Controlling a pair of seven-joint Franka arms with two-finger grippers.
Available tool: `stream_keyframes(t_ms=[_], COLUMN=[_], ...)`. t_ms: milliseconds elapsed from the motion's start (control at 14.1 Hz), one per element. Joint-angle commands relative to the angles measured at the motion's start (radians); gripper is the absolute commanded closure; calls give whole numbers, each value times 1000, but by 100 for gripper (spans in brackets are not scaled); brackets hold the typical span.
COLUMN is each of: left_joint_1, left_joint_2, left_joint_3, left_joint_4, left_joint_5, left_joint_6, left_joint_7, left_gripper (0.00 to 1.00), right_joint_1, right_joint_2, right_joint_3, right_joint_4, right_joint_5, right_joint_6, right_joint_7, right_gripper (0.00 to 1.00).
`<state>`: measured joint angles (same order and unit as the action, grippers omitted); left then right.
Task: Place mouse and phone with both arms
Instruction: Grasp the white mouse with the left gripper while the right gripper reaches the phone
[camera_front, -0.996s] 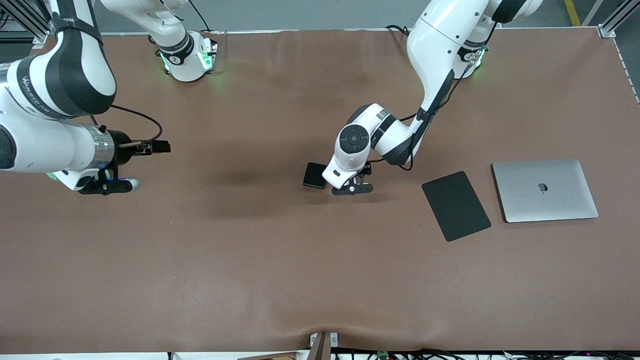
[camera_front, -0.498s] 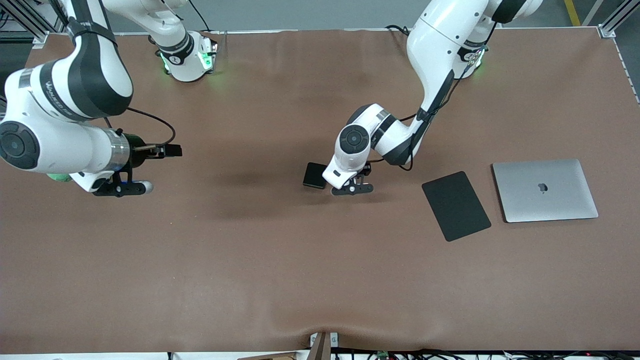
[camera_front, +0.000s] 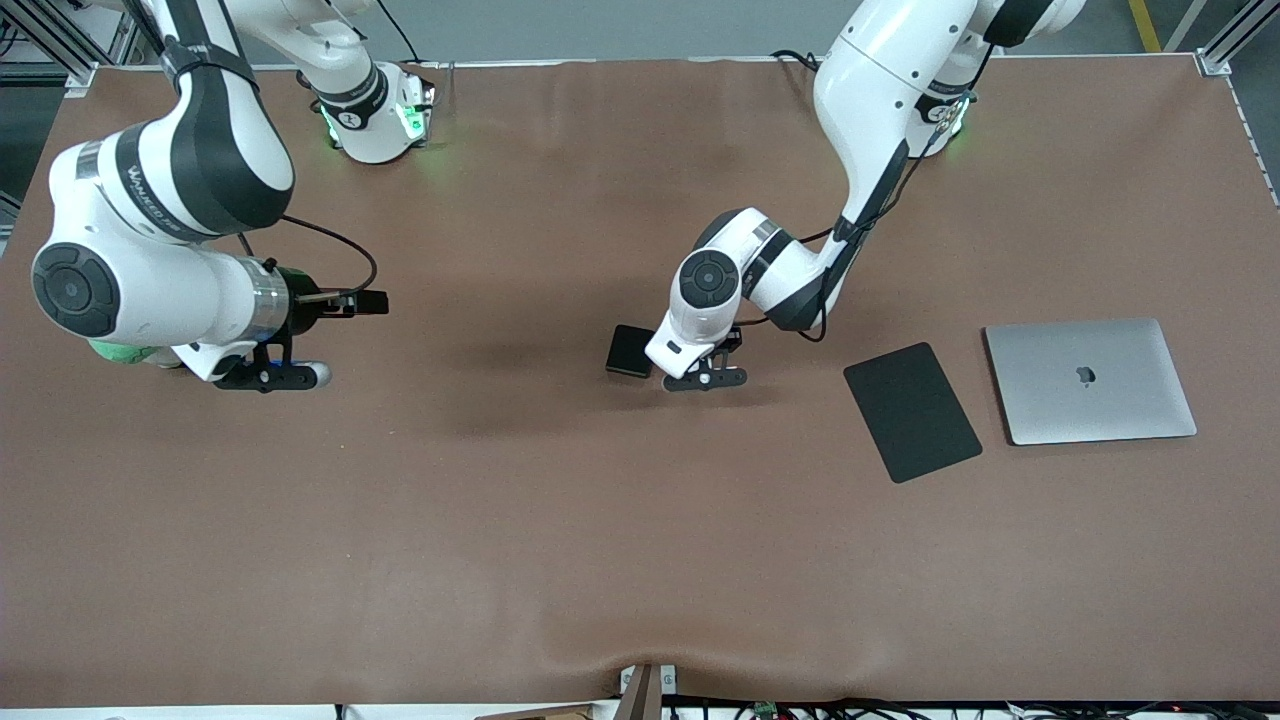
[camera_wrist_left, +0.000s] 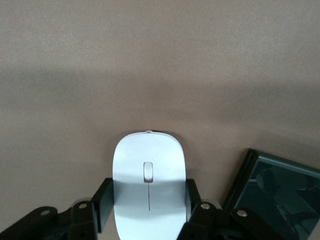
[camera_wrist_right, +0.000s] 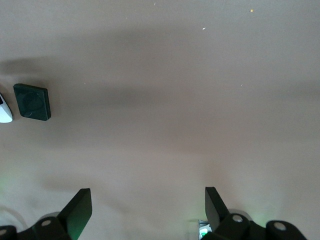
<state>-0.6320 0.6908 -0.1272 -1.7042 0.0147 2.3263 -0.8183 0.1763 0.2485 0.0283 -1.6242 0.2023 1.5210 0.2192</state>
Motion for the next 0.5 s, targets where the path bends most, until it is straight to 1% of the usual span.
stream_keyframes(t_ms=[0,142,427], left_joint_1=[6,14,80], left_joint_2=[-39,-83,-195], left_joint_3=[6,12,11], left_joint_4=[5,12,20], left_joint_5=[24,24,24], left_joint_6=[-22,-65,-160], left_joint_7=[-24,-13,20], left_gripper=[100,100,100], right_joint_1=[46,93,169], right_joint_2=[-1,0,-2], right_joint_3=[-5,-5,-5], right_joint_4=[-22,-32,-80], right_joint_5=[22,22,32], right_joint_6=[39,63,152], right_joint_7=[77,147,247], right_gripper=[0,0,0])
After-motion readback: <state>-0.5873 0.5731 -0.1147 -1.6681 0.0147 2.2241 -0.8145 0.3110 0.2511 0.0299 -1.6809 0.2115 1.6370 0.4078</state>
